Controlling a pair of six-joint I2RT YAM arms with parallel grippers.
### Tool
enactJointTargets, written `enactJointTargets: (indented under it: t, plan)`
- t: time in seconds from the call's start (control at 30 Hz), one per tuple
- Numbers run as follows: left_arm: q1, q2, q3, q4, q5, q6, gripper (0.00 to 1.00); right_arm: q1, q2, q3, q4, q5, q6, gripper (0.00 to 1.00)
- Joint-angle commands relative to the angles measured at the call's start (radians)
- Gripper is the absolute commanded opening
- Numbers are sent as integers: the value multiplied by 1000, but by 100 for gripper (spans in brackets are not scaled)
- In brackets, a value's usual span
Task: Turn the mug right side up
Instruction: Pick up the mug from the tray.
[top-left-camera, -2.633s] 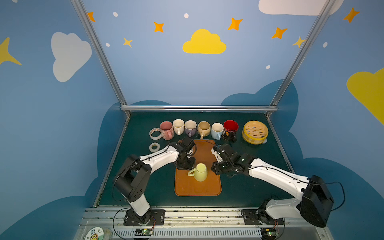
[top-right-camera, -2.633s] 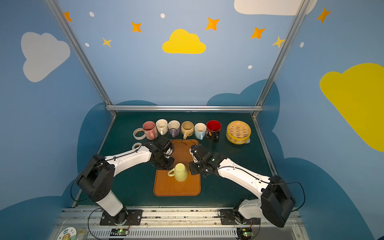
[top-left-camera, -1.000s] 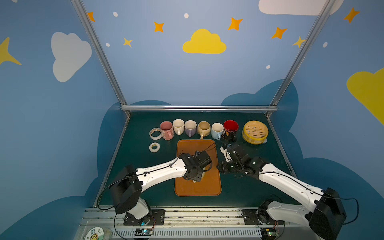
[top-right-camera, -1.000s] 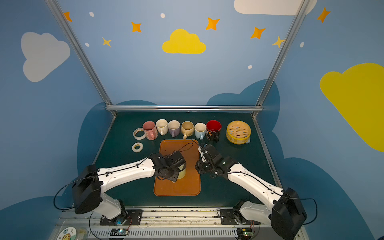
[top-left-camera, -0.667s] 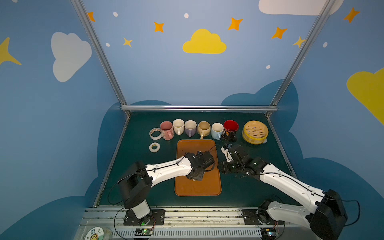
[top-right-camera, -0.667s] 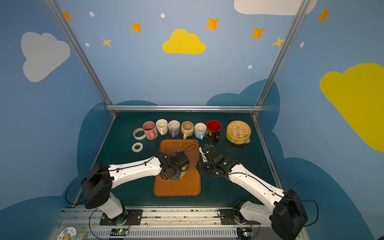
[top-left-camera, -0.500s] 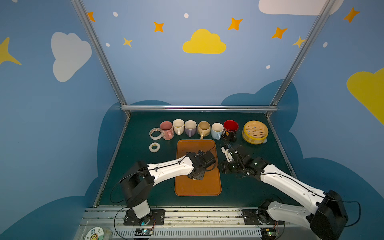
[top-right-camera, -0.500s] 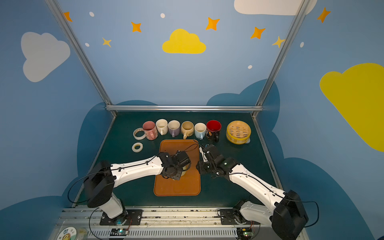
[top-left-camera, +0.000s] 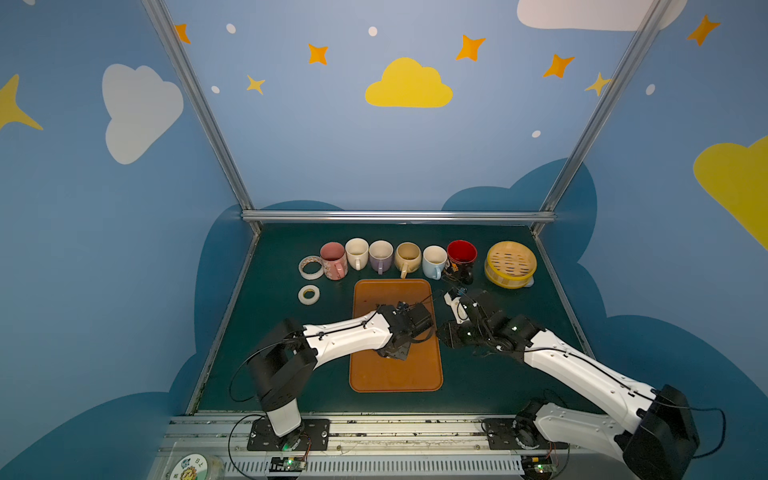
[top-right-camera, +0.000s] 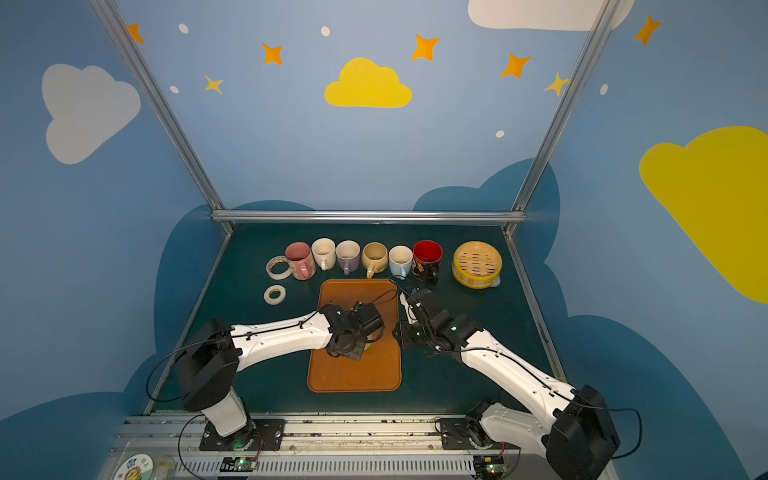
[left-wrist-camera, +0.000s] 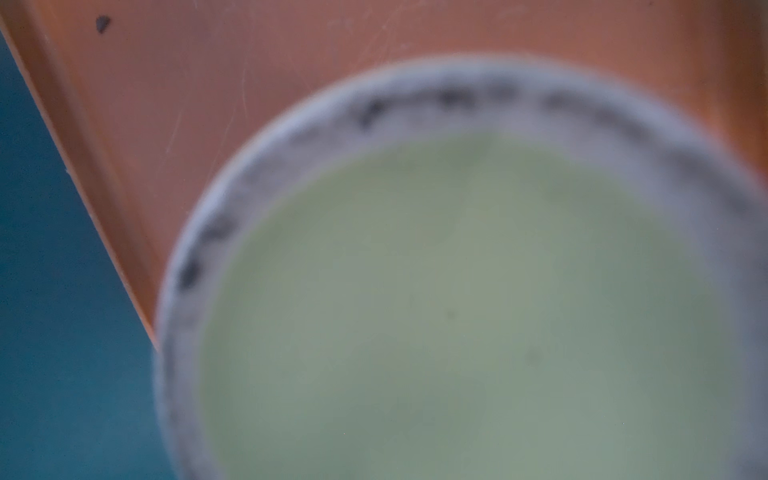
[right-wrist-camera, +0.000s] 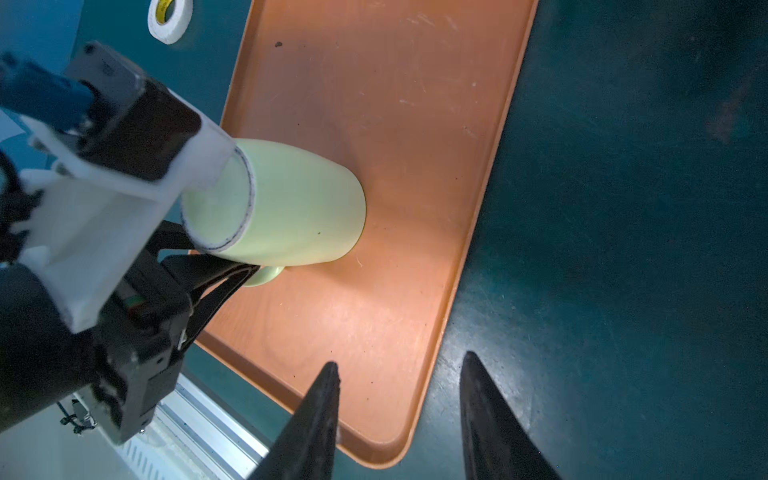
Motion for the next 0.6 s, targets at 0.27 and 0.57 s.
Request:
enactJointTargets:
  t: [0.27,0.57]
  plan:
    - [6,-19,7,7,-18,28,4,-8,-28,-11,-32,0,-14,42]
    - [146,-234,-125,221,177,64,4,-52,-63,-89,99,-140,-2,42]
